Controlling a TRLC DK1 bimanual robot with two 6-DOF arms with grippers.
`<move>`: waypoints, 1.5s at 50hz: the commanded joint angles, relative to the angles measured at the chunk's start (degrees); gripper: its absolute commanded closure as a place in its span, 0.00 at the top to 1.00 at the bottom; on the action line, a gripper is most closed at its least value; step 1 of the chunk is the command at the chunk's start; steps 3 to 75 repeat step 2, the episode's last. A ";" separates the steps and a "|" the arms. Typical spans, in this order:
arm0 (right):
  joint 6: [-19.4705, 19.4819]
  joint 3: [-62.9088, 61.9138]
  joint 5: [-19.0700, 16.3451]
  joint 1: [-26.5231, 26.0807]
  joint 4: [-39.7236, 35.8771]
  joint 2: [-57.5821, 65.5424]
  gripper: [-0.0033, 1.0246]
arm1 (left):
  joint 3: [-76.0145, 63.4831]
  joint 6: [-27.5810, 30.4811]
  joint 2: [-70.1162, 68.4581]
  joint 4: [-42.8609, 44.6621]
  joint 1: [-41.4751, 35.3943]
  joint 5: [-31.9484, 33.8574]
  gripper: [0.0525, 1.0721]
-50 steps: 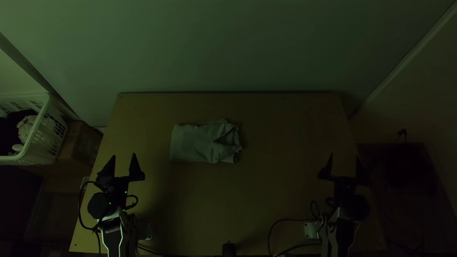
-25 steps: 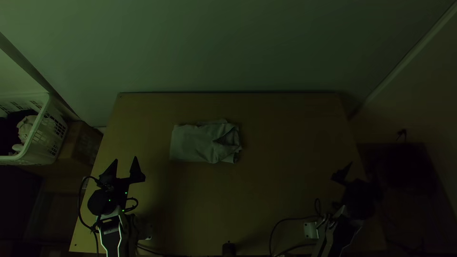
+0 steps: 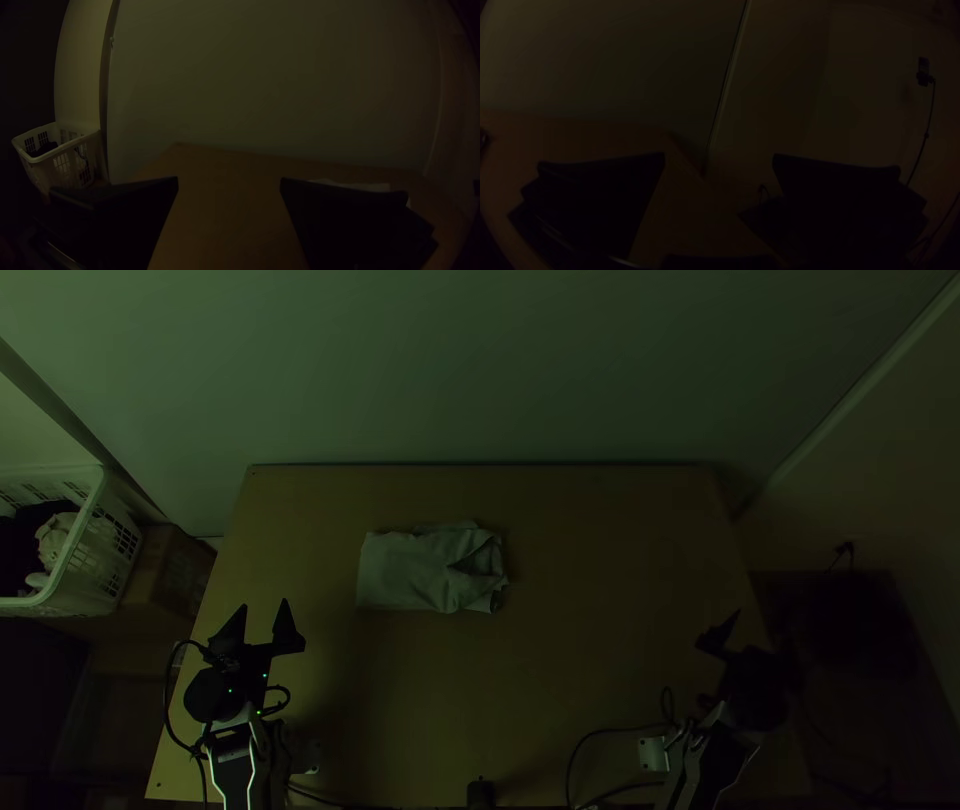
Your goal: Fold the t-shirt
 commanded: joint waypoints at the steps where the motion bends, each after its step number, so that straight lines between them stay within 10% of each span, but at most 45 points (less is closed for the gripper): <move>1: 0.80 -0.62 0.47 -0.27 -1.39 -0.12 0.96 | -2.09 0.60 -0.40 -2.70 0.28 -0.01 0.96; 75: 0.80 -0.62 0.47 -0.27 -1.39 -0.21 0.96 | -2.09 0.69 -0.40 -2.70 0.28 -0.01 0.96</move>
